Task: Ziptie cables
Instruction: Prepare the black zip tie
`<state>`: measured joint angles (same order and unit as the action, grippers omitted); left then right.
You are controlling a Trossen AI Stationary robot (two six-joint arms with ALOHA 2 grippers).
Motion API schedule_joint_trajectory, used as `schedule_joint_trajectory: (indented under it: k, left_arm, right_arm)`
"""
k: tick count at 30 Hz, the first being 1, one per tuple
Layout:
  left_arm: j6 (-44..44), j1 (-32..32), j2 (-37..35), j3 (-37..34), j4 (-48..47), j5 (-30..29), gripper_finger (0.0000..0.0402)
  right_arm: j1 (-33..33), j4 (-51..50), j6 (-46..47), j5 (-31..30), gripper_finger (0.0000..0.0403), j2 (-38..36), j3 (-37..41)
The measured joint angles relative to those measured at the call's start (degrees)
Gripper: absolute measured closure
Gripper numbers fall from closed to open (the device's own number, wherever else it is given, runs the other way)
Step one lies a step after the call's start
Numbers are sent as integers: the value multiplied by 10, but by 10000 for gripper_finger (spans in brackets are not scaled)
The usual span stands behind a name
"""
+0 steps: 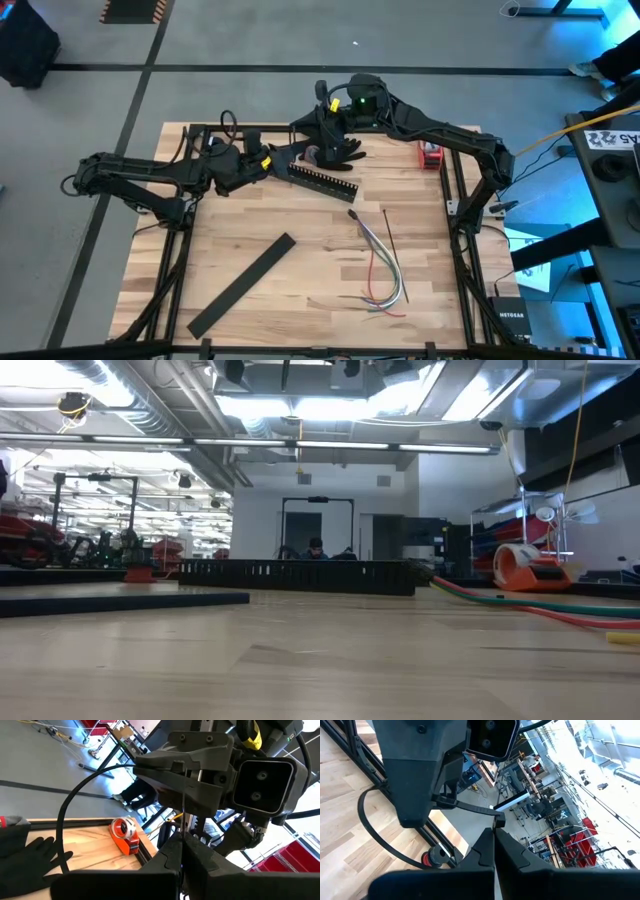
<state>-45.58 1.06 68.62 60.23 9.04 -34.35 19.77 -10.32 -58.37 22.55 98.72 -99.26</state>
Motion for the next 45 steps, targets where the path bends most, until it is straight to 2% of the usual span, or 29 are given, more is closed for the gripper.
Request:
schedule_joint_trajectory:
  k: [41,45]
  left_arm:
    - [6,-4,0,0,-4,-7,401]
    - [5,-4,0,0,-3,-8,401]
  right_arm:
    - [-5,5,-5,-1,403,0,0]
    - [-11,-4,-22,-18,403,0,0]
